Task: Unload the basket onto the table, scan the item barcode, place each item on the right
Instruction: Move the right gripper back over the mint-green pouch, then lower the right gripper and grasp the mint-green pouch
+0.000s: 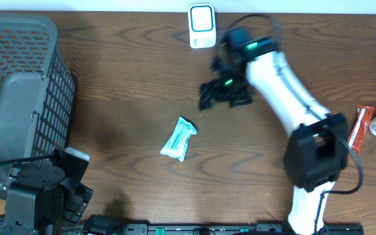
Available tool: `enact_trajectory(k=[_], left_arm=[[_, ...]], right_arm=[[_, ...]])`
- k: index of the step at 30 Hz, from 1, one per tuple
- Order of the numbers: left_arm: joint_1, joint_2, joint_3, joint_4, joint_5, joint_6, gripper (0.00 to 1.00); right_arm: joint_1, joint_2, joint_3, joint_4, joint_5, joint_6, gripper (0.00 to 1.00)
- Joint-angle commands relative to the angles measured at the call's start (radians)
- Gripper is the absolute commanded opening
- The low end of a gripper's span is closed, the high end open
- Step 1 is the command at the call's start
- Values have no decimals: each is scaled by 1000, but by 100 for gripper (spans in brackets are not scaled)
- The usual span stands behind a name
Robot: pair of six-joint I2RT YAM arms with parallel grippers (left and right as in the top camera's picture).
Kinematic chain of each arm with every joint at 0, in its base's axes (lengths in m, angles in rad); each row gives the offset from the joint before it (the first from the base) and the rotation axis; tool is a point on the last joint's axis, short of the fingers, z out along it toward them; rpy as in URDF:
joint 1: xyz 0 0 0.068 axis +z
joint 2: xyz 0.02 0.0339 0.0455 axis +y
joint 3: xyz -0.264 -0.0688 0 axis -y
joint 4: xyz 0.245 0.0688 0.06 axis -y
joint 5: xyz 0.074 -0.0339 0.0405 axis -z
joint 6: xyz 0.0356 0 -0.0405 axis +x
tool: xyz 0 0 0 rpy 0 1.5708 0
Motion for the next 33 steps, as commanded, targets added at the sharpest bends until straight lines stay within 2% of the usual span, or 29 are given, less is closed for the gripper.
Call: enact_trajectory(k=[1,9,13,17,27,30,33], left_arm=[[4,0,6,0,1,-9,98],[4,0,6,0,1,-9,98],[4,0,6,0,1,-10,98],[4,0,6,0,1,-9,98],[4,0,6,0,1,-9,98],[4,0,6,0,1,-10,98],[4,0,6,0,1,-10,98]], right_arm=[[137,-6,-5,-10,247,61,99],[335,-6,-130,67,544,106,99],[379,-6,-208,124,548,105,99],[418,-6,-206,140,528,106,99],[491,-60,-119,30,476,163,99],[494,-91,-101,15,451,100,99],[507,-87,-113,21,544,0,99]])
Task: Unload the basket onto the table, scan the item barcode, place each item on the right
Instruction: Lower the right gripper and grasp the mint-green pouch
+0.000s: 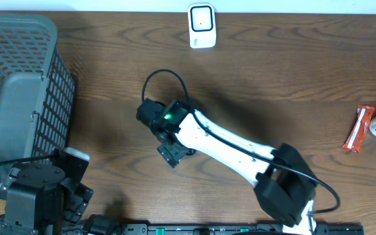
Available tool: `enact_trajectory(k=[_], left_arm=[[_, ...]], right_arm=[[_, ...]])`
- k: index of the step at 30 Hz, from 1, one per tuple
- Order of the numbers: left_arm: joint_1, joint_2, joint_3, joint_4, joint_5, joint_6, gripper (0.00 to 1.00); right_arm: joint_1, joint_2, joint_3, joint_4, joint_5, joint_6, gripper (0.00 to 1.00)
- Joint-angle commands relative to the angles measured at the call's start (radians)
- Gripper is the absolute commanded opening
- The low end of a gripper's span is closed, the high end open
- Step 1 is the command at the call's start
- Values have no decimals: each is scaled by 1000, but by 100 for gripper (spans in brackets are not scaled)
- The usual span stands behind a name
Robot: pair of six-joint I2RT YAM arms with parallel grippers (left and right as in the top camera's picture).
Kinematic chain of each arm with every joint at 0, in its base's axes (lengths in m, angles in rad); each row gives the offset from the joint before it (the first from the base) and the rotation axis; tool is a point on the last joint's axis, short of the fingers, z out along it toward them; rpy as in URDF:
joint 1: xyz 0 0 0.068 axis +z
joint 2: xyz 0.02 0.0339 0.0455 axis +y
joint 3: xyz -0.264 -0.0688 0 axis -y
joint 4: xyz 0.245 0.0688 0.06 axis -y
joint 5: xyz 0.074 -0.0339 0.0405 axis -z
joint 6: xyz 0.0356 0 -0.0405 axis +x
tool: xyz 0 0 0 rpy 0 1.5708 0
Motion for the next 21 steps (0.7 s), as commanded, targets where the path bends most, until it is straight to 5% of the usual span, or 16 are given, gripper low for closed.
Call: enact_trajectory(k=[1,9,21], left_arm=[[4,0,6,0,2,-10,98],[4,0,6,0,2,-10,98],[4,0,6,0,2,-10,98]], right_arm=[[19,-34,-2,15,108,-135,99],[29,-33,-152,193,87,-278,99],[170,-26,-193,240,171,-392,99]])
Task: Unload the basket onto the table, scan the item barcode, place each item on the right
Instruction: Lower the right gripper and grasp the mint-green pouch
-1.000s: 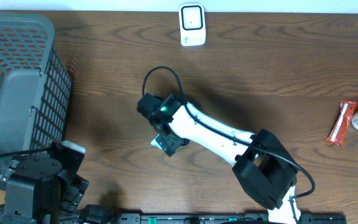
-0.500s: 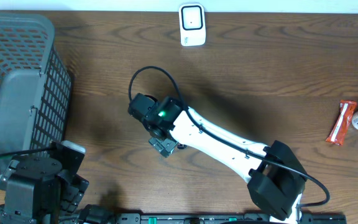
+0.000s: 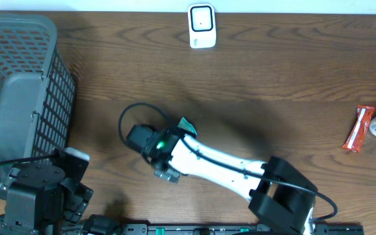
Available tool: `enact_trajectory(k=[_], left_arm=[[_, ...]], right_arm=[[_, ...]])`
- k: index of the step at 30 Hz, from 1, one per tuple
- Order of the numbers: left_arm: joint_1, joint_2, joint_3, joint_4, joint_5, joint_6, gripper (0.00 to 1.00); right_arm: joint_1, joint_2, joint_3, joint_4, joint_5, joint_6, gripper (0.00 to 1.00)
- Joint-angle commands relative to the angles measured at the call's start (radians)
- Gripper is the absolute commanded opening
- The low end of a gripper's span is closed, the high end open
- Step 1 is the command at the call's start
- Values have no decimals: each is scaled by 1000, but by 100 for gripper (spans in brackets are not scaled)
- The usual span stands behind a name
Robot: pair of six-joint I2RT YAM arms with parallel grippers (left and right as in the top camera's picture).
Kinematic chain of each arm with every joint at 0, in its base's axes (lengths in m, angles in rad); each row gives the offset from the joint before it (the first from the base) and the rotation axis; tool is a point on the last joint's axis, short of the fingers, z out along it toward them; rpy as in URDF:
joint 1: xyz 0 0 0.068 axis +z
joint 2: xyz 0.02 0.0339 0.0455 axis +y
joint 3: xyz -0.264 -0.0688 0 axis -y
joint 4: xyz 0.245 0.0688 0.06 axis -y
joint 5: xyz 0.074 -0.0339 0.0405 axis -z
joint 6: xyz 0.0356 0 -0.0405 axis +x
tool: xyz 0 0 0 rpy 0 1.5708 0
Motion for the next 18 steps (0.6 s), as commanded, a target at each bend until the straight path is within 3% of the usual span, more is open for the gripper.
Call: enact_trajectory(k=[1,18], left_arm=[[4,0,6,0,2,-9,98],[4,0,6,0,2,-10,98]], right_arm=[[45,5,-34,21,95,-45,99],[65,158,-104,189,365,-117,97]])
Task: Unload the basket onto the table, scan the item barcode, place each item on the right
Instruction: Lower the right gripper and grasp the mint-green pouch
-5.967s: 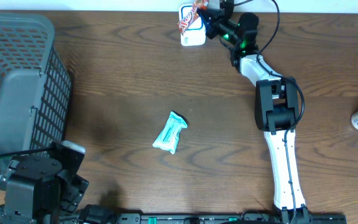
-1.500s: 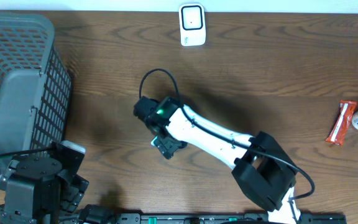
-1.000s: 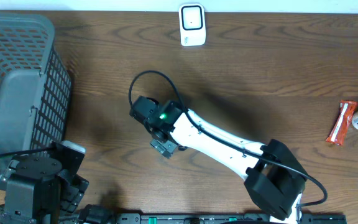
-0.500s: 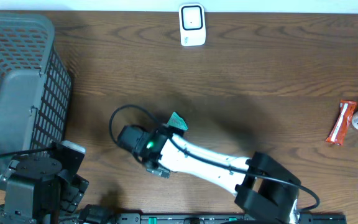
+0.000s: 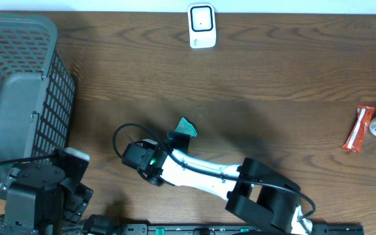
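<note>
A small teal and white packet [image 5: 187, 126] lies left of the table's middle; only its far end shows. The rest of it is under my right gripper [image 5: 175, 138], whose dark fingers sit on the packet's near part. The overhead view does not show whether those fingers are closed on it. The right arm [image 5: 201, 173] reaches in low from the bottom right, its wrist [image 5: 143, 159] left of the packet. The white barcode scanner [image 5: 201, 26] stands at the back edge. My left gripper [image 5: 77, 194] rests folded at the bottom left, its jaws not readable.
A grey mesh basket [image 5: 18, 98] fills the left side. At the right edge lie a red snack bar [image 5: 356, 128], a green-capped bottle and part of another packet. Brown wood table [image 5: 273, 78].
The right wrist has shifted a little down and left, and the arm now lies lower across the front of the table. The packet's far end still shows at the same spot. Left arm unchanged.
The right gripper was first near the scanner at the back, with the packet lying free mid-table. Then it was over the packet, covering it. Then the wrist sat further left with only the packet's tip showing, as it still does.
</note>
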Available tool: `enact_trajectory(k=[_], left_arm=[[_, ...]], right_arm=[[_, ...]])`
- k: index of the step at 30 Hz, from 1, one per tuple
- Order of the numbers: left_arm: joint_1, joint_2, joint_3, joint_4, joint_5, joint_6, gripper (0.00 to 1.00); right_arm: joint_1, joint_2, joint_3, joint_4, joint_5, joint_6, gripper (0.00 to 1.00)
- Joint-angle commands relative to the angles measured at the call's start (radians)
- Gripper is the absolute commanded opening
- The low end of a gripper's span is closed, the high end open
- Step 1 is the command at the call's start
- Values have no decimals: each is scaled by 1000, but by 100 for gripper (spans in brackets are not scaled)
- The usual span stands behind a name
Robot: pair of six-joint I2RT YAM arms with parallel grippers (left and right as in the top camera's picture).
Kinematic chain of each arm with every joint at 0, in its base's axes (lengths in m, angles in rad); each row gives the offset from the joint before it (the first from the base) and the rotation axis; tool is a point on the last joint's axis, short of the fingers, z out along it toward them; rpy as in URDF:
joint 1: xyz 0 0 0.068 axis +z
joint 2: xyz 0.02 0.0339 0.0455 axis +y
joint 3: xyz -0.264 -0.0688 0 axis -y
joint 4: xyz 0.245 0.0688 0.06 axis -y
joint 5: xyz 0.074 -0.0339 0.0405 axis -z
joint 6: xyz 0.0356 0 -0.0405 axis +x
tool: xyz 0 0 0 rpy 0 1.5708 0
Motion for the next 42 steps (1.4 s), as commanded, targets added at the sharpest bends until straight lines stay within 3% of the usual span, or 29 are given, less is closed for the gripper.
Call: enact_trajectory(k=[1,3,5,9,14,19,27,32,35,42], left_arm=[[4,0,6,0,2,-9,98],[4,0,6,0,2,-10,98],[4,0,6,0,2,-10,98],[4,0,6,0,2,-9,98],[4,0,6,0,2,-10,98],[4,0,6,0,2,-10,98],[4,0,6,0,2,-9,98],[4,0,6,0,2,-9,98],[4,0,6,0,2,-9,98],[4,0,6,0,2,-10,98]], right_arm=[[-3,79,-10,19,87,-34,95],[-7,103,-10,21,94,-35,84],[-8,116,-10,17,93,-34,65],[-5,118,-10,7,98,-30,18],[-4,98,13,-31,97,45,1],[-43,24,109,-124,-116,48,1],[-337,-155,274,-333,-803,-5,1],[-588,-174,272,-389,-1322,-163,1],[-717,-161,263,-424,-1538,-270,1],[-898,-154,223,-442,-1794,-449,1]])
